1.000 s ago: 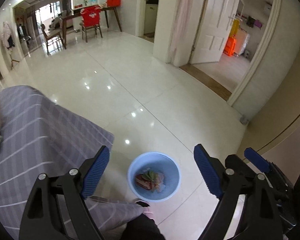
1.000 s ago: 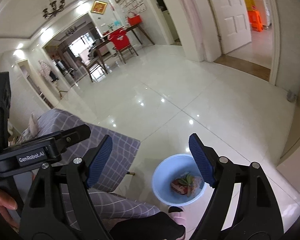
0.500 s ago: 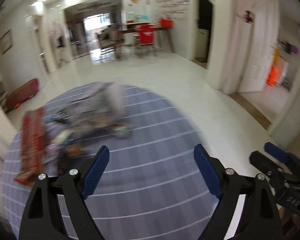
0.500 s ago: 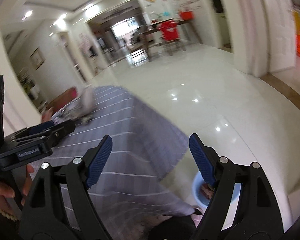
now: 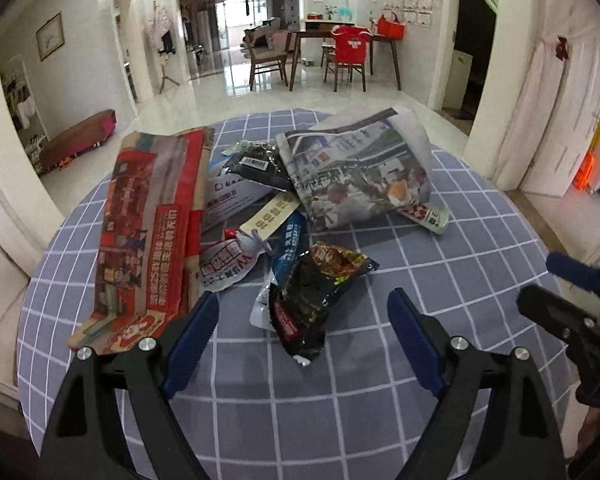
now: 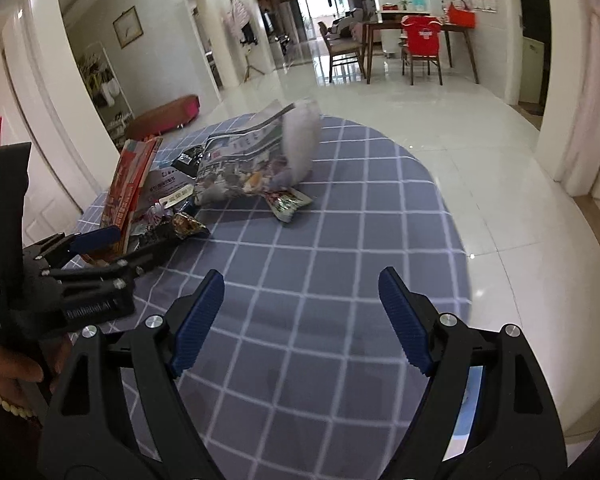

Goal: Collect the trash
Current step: 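Grasp dark snack wrapper with left tool while right tool grasps striped wrapper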

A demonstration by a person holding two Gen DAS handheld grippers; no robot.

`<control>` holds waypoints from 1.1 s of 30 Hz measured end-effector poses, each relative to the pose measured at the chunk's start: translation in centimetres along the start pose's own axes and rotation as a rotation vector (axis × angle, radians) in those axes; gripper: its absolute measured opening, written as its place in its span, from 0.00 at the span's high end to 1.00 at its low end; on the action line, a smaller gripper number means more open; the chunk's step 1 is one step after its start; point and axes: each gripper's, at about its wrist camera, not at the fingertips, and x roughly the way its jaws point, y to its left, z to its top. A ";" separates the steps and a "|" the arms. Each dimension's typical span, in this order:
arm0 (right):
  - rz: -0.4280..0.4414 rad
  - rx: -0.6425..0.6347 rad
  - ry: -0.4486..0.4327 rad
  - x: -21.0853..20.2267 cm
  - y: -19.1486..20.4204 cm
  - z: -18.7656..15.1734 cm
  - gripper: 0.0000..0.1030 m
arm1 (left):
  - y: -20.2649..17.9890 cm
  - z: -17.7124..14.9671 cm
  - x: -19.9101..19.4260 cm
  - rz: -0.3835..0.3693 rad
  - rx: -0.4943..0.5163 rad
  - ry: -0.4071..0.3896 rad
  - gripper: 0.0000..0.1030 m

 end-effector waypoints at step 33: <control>-0.096 -0.223 0.136 9.7 3.4 4.6 0.73 | 3.1 2.5 -1.9 -0.081 -0.177 -0.096 0.81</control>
